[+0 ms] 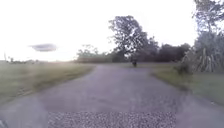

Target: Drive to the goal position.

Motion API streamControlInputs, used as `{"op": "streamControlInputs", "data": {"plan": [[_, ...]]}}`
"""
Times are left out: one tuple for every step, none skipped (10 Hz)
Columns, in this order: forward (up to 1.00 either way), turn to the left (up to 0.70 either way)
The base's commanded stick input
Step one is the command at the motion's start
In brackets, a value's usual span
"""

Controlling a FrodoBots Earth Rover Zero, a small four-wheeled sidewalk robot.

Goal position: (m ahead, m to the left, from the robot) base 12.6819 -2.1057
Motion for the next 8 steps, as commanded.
{"op": "streamControlInputs", "data": {"plan": [[0.70,0.00],[0.70,0.00],[0.70,0.00],[0.70,0.00],[0.70,0.00],[0.70,0.00],[0.70,0.00],[0.70,0.00]]}}
